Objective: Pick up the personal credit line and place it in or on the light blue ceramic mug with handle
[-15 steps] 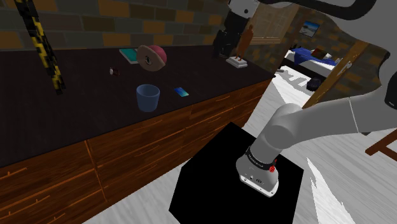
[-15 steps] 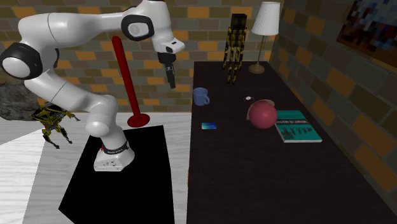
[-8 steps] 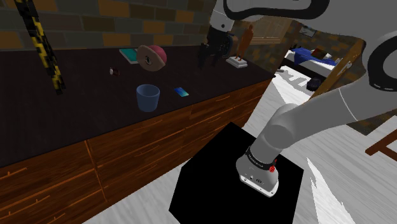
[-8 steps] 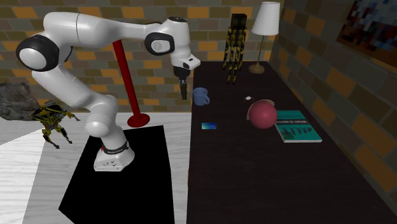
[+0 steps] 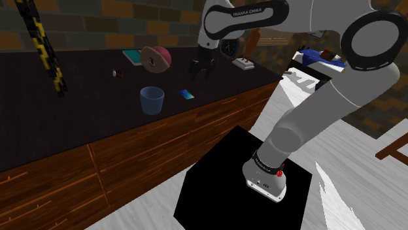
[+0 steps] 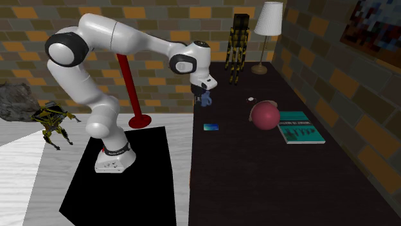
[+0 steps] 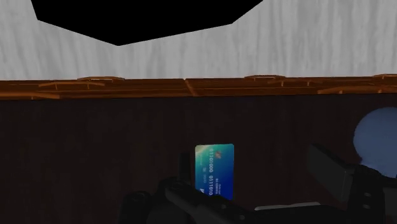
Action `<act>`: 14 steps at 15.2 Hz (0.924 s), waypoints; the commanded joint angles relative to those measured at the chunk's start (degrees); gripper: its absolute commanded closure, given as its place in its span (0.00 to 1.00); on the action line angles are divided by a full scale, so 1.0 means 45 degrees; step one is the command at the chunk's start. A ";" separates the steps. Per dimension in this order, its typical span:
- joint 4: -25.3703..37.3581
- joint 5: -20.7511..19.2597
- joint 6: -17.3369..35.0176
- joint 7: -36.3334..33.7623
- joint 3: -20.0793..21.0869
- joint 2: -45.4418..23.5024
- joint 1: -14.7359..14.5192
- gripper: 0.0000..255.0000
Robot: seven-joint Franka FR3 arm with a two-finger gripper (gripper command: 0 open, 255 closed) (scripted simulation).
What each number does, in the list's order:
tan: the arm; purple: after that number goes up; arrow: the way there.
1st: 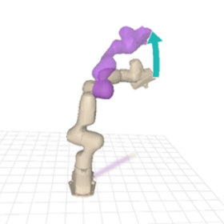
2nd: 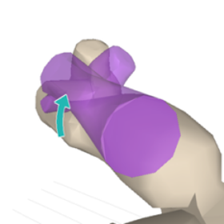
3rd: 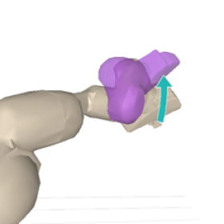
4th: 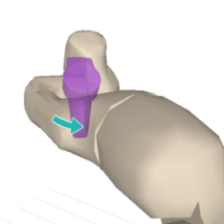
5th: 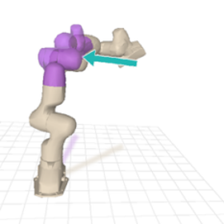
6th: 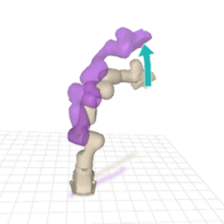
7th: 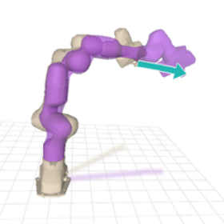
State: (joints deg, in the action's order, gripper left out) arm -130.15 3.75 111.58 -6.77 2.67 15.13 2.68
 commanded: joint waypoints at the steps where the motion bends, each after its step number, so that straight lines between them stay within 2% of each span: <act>1: 0.0227 -0.0025 0.0471 -0.0094 -0.0029 -0.0993 0.0071 0.00; 6: 0.1011 -0.0063 0.1316 -0.0391 -0.0091 -0.3333 0.0180 0.00; 14: 0.0201 -0.0028 0.2624 -0.0377 -0.0059 -0.3830 0.0141 0.00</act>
State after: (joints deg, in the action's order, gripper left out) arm -129.18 3.64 122.92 -8.53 2.44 -1.72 3.28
